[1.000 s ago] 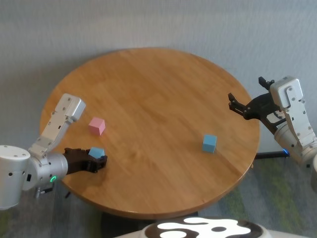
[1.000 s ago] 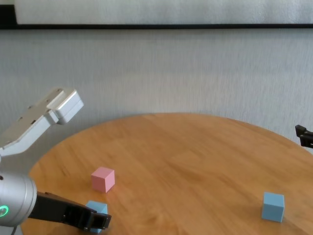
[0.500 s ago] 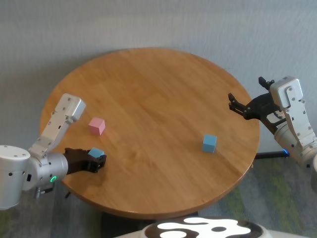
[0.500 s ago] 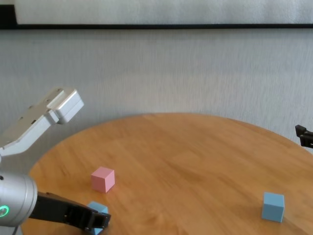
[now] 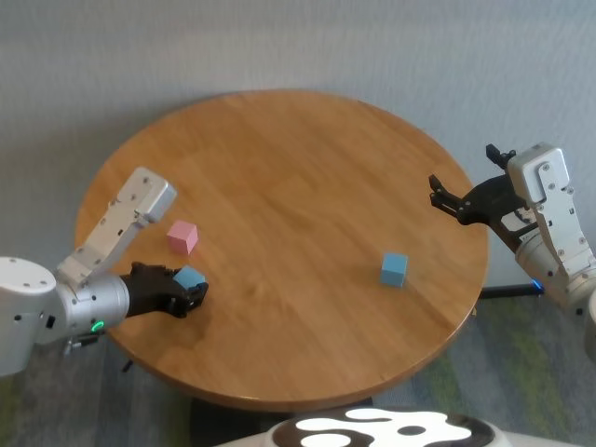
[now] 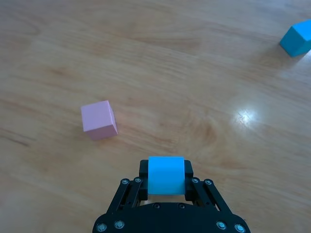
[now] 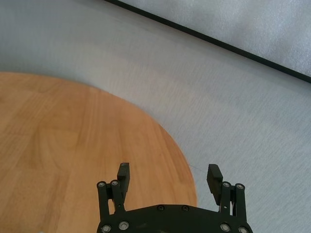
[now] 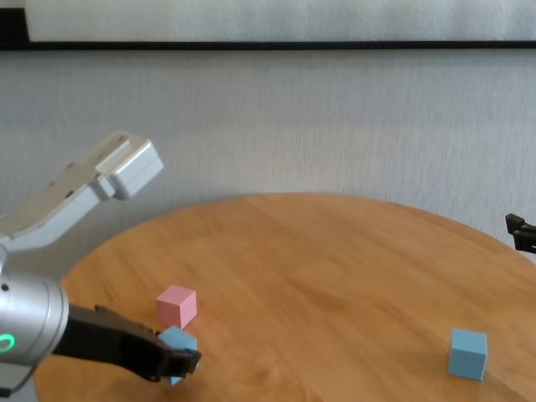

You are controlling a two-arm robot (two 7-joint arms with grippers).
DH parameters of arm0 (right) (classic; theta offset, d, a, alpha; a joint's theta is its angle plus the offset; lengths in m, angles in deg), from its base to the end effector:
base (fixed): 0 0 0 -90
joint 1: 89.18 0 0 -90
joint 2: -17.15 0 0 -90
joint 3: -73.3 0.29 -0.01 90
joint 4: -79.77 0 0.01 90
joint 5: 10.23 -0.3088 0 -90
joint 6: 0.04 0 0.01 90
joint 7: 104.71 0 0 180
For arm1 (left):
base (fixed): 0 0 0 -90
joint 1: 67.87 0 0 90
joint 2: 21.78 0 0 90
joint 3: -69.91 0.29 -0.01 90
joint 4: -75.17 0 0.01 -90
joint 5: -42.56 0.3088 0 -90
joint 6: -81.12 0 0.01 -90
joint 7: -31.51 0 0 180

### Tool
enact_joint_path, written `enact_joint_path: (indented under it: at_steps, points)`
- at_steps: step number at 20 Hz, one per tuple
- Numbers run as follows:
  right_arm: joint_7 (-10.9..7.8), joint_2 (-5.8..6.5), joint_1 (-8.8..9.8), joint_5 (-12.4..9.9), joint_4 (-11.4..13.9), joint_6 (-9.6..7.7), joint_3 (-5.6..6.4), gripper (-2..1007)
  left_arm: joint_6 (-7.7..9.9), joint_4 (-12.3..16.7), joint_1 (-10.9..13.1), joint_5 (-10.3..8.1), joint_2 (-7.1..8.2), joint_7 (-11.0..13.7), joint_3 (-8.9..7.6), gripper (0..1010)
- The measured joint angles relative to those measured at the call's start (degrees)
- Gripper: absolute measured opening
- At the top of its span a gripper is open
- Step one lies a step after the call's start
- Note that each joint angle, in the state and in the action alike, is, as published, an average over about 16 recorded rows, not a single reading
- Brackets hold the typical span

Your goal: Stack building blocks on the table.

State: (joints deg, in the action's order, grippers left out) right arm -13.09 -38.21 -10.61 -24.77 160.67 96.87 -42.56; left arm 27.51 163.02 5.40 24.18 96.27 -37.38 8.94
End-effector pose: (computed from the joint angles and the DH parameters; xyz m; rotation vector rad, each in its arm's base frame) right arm 0.3581 -0.0827 -0.3023 -0.3044 -0.2851 -1.2479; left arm 0.3744 0.0082 -0.2585 0.6371 0.2719 0.8261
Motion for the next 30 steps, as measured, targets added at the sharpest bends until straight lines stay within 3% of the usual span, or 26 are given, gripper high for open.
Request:
enact_joint_path:
  at_steps: [7, 14, 23, 30]
  points:
    - [0.0, 0.0, 0.0, 0.0, 0.0, 0.0, 0.0, 1005, -3.45, -2.9, -4.9, 3.05, 0.7, 6.9, 4.45, 401]
    - [0.0, 0.0, 0.0, 0.0, 0.0, 0.0, 0.0, 1005, -7.17, -8.0, -9.6, 5.15, -1.37, 11.6, 8.07, 401]
    - [0.0, 0.0, 0.0, 0.0, 0.0, 0.0, 0.0, 1005, -12.53, -15.7, -13.6, 5.23, -5.85, 14.4, 9.62, 401]
    - [0.0, 0.0, 0.0, 0.0, 0.0, 0.0, 0.0, 1005, -14.05, -20.4, -16.0, 4.57, -8.3, 16.0, 10.5, 401]
